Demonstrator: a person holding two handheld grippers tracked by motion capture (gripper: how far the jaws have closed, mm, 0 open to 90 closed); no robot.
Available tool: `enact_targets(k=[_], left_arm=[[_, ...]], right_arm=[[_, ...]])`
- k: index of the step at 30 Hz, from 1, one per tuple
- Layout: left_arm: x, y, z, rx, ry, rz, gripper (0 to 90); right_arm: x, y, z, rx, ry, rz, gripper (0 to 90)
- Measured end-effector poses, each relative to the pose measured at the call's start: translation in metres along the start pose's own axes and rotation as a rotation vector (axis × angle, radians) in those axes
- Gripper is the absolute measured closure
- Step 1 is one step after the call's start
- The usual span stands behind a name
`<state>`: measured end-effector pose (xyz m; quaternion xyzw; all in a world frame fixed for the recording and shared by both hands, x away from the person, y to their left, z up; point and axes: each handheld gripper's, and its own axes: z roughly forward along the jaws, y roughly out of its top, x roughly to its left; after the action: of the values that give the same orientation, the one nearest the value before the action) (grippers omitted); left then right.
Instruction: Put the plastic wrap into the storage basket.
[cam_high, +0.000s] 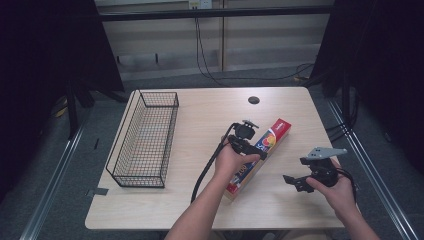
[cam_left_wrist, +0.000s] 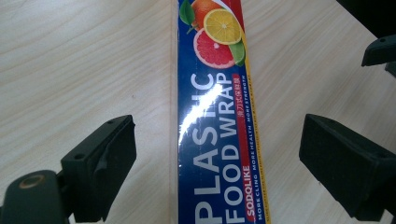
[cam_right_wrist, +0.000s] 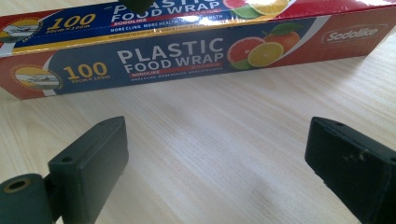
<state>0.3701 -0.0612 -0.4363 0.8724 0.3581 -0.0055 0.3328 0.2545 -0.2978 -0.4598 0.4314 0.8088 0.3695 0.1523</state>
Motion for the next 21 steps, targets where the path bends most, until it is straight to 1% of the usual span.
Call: enact_targets(k=[1, 2, 3, 4, 5, 8, 10, 13, 14, 15, 16, 18, 20, 21], left_arm=[[-0.001, 0.000, 0.001, -0.002, -0.002, -0.005, 11.2], [0.000, 0.001, 0.001, 0.015, 0.000, 0.009, 11.3], [-0.001, 0.001, 0.003, 0.014, -0.002, 0.010, 11.4], [-0.002, 0.001, 0.004, 0.011, 0.002, 0.008, 11.4], [-0.001, 0.002, 0.005, 0.015, -0.006, 0.005, 11.6], [-0.002, 0.002, 0.007, 0.008, -0.005, -0.008, 12.0], [-0.001, 0.003, 0.009, 0.019, -0.004, 0.001, 12.6], [0.000, 0.003, 0.011, 0.011, -0.004, -0.006, 13.2], [0.000, 0.004, 0.012, 0.022, 0.001, 0.001, 13.4], [-0.001, 0.004, 0.013, 0.019, -0.002, -0.005, 13.5], [-0.001, 0.004, 0.014, 0.024, 0.002, 0.000, 13.5], [-0.002, 0.004, 0.016, 0.027, 0.001, -0.004, 13.6], [-0.002, 0.005, 0.018, 0.040, 0.007, 0.005, 13.6], [-0.003, 0.005, 0.019, 0.034, 0.001, -0.005, 13.6]], right_arm=[[0.000, 0.000, 0.000, -0.001, 0.002, -0.002, 5.7], [0.000, 0.000, 0.000, 0.000, 0.001, -0.004, 5.7], [0.000, 0.000, 0.000, 0.001, 0.002, -0.005, 5.7], [0.000, 0.000, 0.000, 0.003, 0.000, -0.001, 5.7], [0.000, 0.000, 0.000, 0.002, -0.002, 0.001, 5.7], [-0.001, 0.000, 0.000, -0.001, -0.001, -0.001, 5.7], [-0.001, 0.000, 0.000, -0.003, -0.002, 0.003, 5.8], [-0.002, 0.000, 0.000, -0.006, -0.002, 0.002, 5.8], [-0.002, 0.000, 0.000, -0.006, -0.002, 0.002, 5.8], [-0.002, 0.000, 0.000, -0.006, -0.001, 0.001, 5.8], [-0.002, 0.000, 0.000, -0.005, -0.001, 0.001, 5.8], [-0.002, 0.000, 0.000, -0.002, 0.000, 0.001, 5.8], [-0.001, 0.000, 0.000, -0.002, 0.002, 0.001, 5.9], [-0.001, 0.000, 0.000, -0.003, 0.002, 0.000, 5.9]])
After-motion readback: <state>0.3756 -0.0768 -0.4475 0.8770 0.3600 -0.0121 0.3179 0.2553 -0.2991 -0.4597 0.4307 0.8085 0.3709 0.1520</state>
